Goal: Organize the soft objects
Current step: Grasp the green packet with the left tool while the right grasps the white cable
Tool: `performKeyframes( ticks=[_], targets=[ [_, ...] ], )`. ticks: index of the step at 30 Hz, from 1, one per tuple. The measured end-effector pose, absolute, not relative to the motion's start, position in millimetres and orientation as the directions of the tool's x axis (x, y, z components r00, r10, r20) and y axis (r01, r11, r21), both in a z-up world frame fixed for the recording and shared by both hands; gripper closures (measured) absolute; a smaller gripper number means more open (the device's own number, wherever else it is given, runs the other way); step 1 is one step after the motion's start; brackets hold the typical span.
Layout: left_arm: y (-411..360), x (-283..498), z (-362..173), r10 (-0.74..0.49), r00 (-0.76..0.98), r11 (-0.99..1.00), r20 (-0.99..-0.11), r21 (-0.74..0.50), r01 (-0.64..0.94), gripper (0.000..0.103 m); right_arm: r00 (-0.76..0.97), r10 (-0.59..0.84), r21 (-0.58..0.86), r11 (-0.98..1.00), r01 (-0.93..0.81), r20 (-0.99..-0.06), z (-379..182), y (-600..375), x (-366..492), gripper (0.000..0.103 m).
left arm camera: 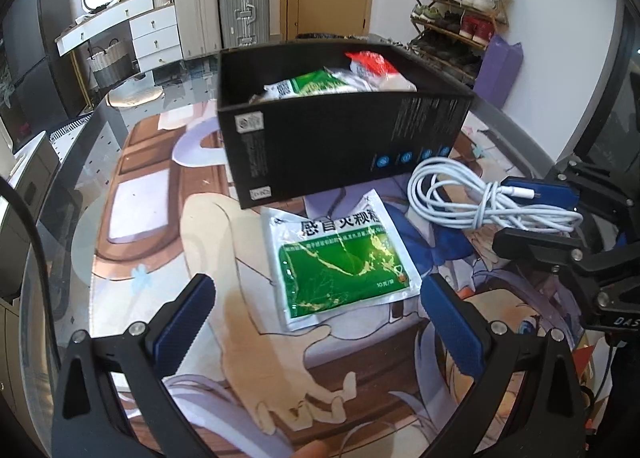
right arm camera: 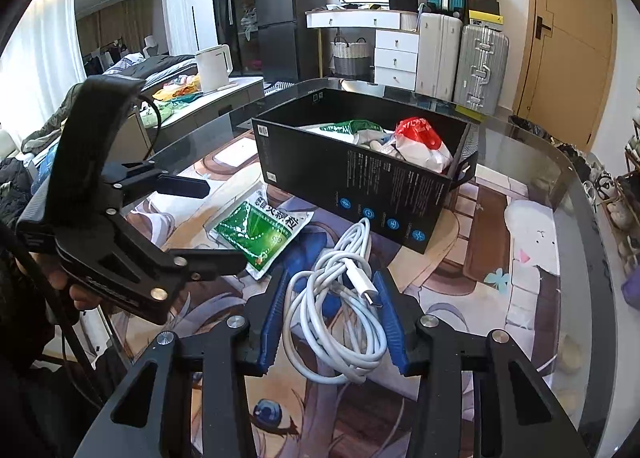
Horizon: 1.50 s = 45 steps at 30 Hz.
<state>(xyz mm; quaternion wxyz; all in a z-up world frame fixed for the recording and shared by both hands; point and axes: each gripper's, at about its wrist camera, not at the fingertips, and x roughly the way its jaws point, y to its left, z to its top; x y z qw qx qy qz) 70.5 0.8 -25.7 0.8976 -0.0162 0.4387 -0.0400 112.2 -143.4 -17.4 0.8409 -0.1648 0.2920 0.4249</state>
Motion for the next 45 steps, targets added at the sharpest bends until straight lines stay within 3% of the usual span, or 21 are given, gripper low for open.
performKeyframes(
  ticks=[19, 30, 39, 45],
  targets=[
    [-9.4, 98.3, -32.1, -0.043, 0.569, 0.999, -0.821, -0.04, 0.019, 0.0, 0.437, 0.595, 0.005, 0.596, -0.803, -0.674, -34.4, -152.9, 126.2, 0.059],
    [-14.1, 88.8, -31.1, -0.072, 0.543, 0.994, -0.837, -0.019, 0.103, 0.0, 0.429, 0.595, 0.012, 0.593, -0.805, -0.68, -34.3, -155.9, 127.8, 0.059],
    [-3.5, 102.6, -25.3, -0.108, 0.54, 0.994, -0.835, -0.097, 0.049, 0.0, 0.43, 0.59, 0.007, 0.595, -0.804, -0.683, -35.4, -154.1, 127.8, 0.059],
    [-10.9, 115.0, -28.3, -0.067, 0.538, 0.998, -0.84, -0.057, 0.034, 0.0, 0.43, 0.589, 0.007, 0.595, -0.804, -0.684, -35.7, -154.0, 127.9, 0.058]
  ],
)
